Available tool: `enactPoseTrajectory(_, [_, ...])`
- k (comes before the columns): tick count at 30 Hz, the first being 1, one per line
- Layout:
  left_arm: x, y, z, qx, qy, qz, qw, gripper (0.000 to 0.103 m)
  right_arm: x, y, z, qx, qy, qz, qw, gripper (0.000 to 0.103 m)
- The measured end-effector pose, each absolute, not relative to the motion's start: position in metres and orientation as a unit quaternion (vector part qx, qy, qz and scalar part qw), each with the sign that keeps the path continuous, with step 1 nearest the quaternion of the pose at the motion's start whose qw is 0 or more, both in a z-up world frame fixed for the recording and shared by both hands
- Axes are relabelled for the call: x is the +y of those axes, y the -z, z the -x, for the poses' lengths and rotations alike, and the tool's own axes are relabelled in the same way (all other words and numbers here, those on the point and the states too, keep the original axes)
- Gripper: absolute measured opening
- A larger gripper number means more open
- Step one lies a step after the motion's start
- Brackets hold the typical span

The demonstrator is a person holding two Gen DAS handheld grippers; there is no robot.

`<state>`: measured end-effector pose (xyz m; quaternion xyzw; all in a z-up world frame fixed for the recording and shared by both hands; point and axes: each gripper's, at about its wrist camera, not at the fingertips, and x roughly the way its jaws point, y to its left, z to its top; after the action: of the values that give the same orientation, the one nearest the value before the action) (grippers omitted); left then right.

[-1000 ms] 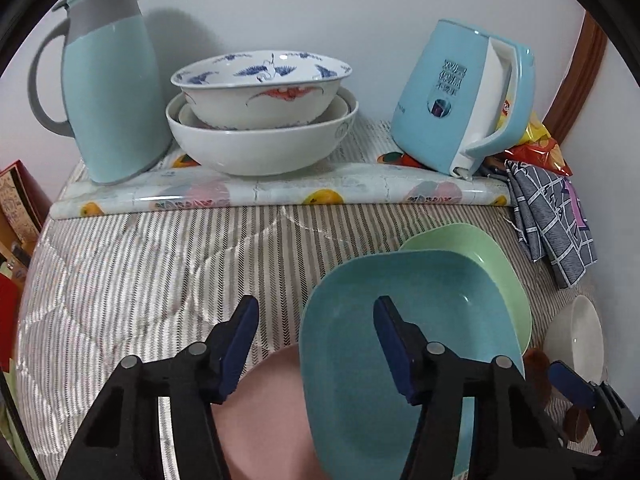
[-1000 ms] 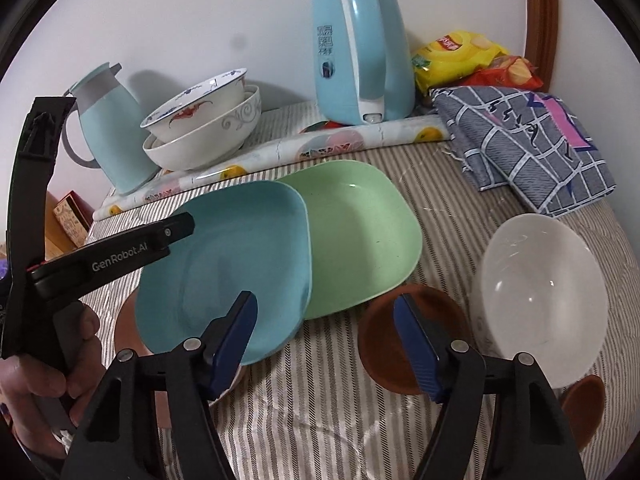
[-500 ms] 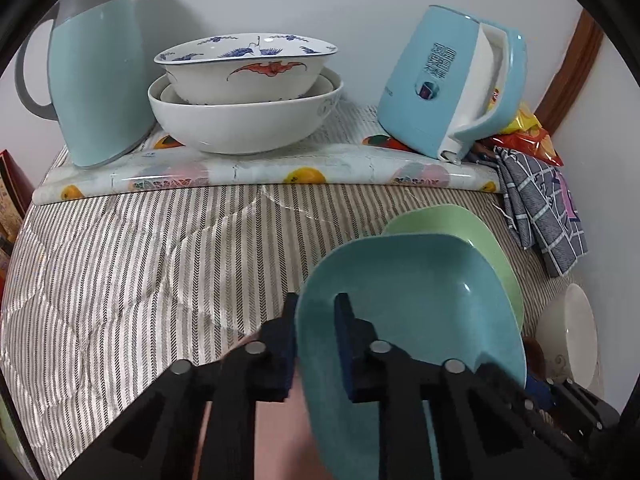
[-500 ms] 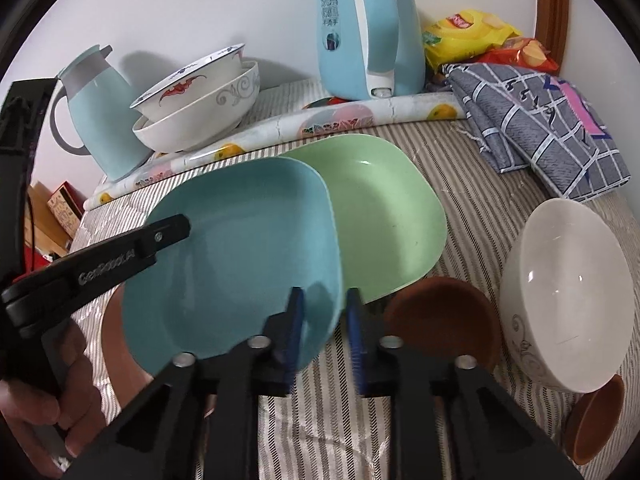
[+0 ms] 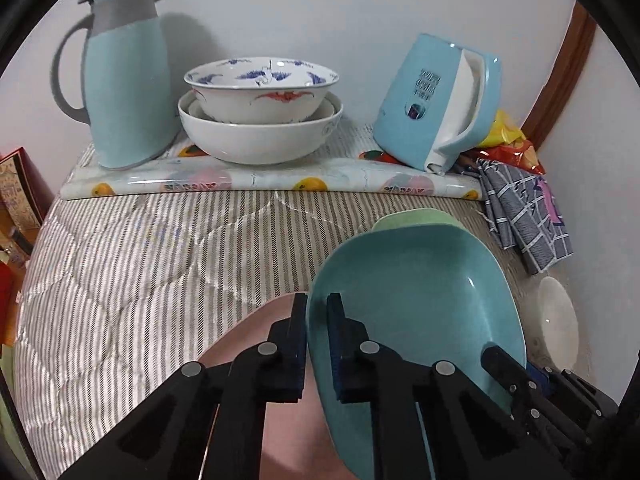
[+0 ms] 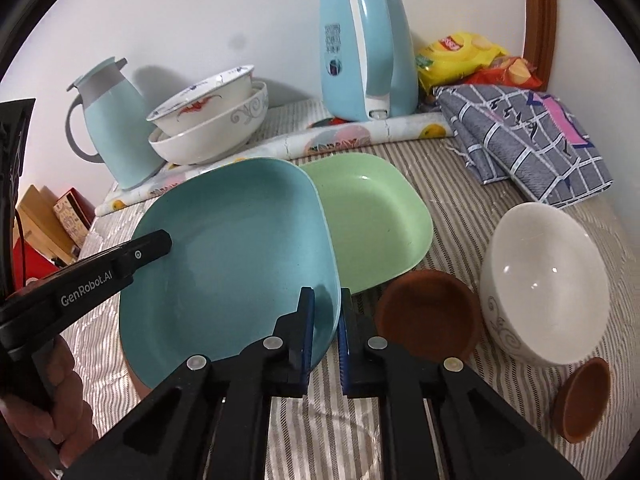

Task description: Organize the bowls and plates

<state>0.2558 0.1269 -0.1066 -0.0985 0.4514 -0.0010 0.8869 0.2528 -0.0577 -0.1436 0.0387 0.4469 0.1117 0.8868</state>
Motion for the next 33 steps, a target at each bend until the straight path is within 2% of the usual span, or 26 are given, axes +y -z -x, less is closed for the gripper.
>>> enactPoseTrajectory(18, [0.136, 0.072, -0.188, 0.418, -0.01, 0.104, 0.903, 0.01, -0.054, 0.107, -0.191, 0.41, -0.123, -0.024, 0.904, 0.01])
enactPoseTrajectory(33, [0.164, 0.106, -0.155, 0.446, -0.048, 0.128, 0.884, 0.01, -0.029, 0.135, -0.168, 0.443, -0.154, -0.002, 0.883, 0.01])
